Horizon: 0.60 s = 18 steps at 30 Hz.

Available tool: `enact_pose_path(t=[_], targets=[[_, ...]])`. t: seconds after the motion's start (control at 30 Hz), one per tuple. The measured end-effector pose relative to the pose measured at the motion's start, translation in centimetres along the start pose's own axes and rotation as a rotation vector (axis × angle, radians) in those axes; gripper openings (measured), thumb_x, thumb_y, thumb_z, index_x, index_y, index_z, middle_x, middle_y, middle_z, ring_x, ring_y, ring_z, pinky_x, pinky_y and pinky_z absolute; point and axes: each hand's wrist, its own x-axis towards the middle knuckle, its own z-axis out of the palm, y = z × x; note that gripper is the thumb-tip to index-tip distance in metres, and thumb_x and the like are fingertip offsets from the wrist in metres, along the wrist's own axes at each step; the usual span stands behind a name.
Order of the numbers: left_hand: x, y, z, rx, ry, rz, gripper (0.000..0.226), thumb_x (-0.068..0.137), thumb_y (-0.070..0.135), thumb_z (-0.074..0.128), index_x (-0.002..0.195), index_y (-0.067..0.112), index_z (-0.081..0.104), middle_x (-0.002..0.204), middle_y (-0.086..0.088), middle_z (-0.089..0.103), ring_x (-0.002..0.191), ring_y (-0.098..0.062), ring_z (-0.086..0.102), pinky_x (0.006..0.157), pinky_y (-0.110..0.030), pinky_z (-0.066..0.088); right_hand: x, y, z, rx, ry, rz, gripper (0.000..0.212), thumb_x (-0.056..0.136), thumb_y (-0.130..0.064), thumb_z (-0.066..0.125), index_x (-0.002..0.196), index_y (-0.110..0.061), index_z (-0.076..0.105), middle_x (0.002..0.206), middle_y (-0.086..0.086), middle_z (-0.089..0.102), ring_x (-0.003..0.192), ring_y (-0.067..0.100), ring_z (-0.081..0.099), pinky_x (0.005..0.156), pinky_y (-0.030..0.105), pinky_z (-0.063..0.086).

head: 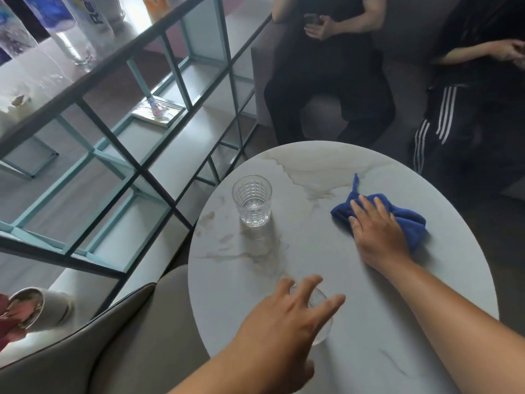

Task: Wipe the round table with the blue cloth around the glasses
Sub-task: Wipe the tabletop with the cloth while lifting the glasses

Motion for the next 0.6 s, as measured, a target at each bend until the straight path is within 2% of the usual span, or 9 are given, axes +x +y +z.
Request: enact_pose_path(t=[0.1, 0.17, 0.27, 0.37, 0.5, 0.6], targets=[[0.3, -0.6, 0.0, 0.033, 0.073, -0.004, 0.086, 0.074, 0.019, 0.067, 0.145, 0.041, 0.023, 0.144, 0.004, 0.031, 0.117, -0.029, 0.043, 0.075, -0.04, 0.052, -0.6, -2.0, 0.2, 0.014, -0.012, -0.033, 0.07, 0.093, -0.047, 0.014, 0.144, -0.012, 0.048, 0.153, 0.008, 0.043, 0.144, 0.036, 0.026, 0.11, 0.055, 0.03], [0.0, -1.1, -0.3, 0.003, 0.1, -0.025, 0.083, 0.071, 0.025, 0.068, 0.141, 0.042, 0.028, 0.137, 0.007, 0.037, 0.11, -0.026, 0.047, 0.076, -0.042, 0.053, -1.2, -4.0, 0.5, 0.025, -0.034, -0.063, 0.069, 0.093, -0.047, 0.015, 0.144, -0.014, 0.048, 0.154, 0.007, 0.042, 0.144, 0.036, 0.027, 0.11, 0.056, 0.029], [-1.6, -2.5, -1.7, -0.061, 0.153, -0.074, 0.086, 0.068, 0.038, 0.069, 0.142, 0.047, 0.025, 0.137, 0.014, 0.036, 0.114, -0.019, 0.048, 0.088, -0.039, 0.051, -2.3, -7.7, 1.1, 0.024, -0.061, -0.132, 0.061, 0.093, -0.042, 0.026, 0.137, -0.012, 0.057, 0.146, 0.01, 0.052, 0.137, 0.04, 0.04, 0.103, 0.06, 0.038], [-4.0, -3.7, -5.0, -0.052, 0.231, -0.104, 0.089, 0.066, 0.049, 0.069, 0.142, 0.05, 0.022, 0.135, 0.024, 0.038, 0.116, -0.006, 0.048, 0.093, -0.024, 0.045, -3.9, -11.3, 1.6, 0.019, -0.055, -0.193, 0.055, 0.091, -0.038, 0.034, 0.13, -0.011, 0.063, 0.139, 0.011, 0.059, 0.13, 0.042, 0.049, 0.095, 0.06, 0.045], [-6.4, -4.8, -9.6, -0.008, 0.317, -0.134, 0.093, 0.064, 0.054, 0.071, 0.144, 0.05, 0.024, 0.134, 0.028, 0.041, 0.114, 0.001, 0.049, 0.091, -0.019, 0.044, -6.6, -15.6, 2.1, 0.053, -0.068, -0.262, 0.054, 0.091, -0.036, 0.037, 0.134, -0.013, 0.059, 0.142, 0.009, 0.055, 0.134, 0.04, 0.045, 0.101, 0.056, 0.043], [-6.0, -5.2, -11.8, 0.01, 0.363, -0.136, 0.094, 0.064, 0.052, 0.075, 0.146, 0.047, 0.029, 0.132, 0.027, 0.044, 0.114, -0.001, 0.051, 0.091, -0.024, 0.047, -8.5, -18.5, 2.9, 0.109, -0.074, -0.32, 0.046, 0.09, -0.032, 0.054, 0.133, -0.015, 0.06, 0.143, 0.011, 0.054, 0.137, 0.038, 0.04, 0.109, 0.051, 0.034]])
